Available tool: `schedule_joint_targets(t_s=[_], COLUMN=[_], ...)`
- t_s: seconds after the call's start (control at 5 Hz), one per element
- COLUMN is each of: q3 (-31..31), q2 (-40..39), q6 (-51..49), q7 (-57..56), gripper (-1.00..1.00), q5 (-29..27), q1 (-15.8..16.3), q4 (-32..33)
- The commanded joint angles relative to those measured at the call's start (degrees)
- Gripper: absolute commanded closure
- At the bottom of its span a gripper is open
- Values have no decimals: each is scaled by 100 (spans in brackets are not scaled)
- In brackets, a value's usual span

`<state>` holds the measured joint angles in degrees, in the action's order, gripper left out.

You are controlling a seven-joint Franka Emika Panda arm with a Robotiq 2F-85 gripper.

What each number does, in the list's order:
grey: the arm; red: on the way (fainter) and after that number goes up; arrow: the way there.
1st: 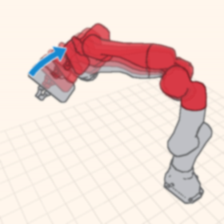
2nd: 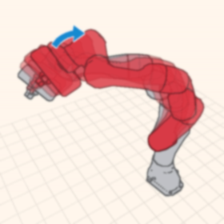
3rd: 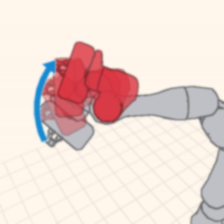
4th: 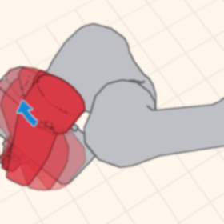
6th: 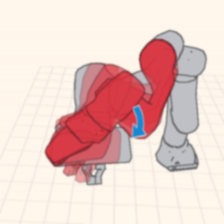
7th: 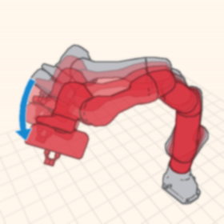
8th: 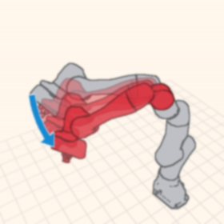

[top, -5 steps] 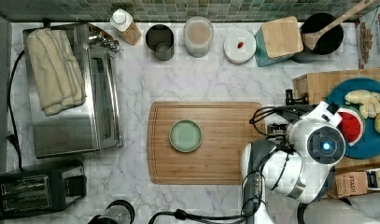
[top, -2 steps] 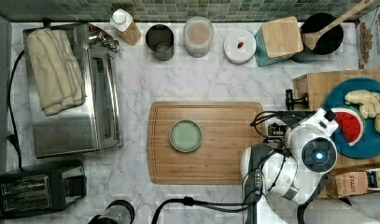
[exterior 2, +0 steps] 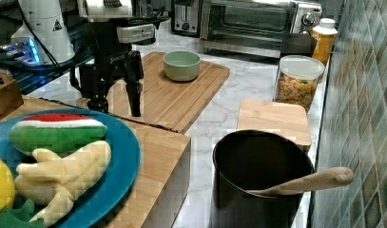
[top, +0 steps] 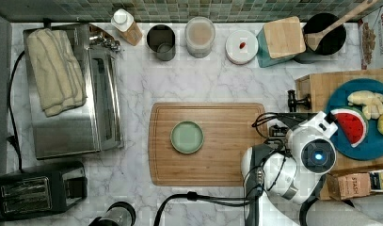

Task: Open the drawer.

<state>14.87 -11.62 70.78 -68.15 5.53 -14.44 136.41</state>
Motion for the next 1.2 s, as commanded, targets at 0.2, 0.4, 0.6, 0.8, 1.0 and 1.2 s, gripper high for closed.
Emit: schedule_joint_targets(t_s=[0.2,0.4,0.6,0.8,1.0,1.2], q3=[-360,-545,-684,-991,-1212,-1507], q2=[-148,-153,102,280,460,651], q6=[-473,-544,-1075,-1205,-1427,-1555], q7=[58,-169,-343,-690,-531,-578], gripper=[-100,-100,-100,-100,-100,-100], q5=[-391,-592,-709,-982,-1103,-1333], q1=[118,94,186,229,484,557], q4=[90,111,128,317,474,635])
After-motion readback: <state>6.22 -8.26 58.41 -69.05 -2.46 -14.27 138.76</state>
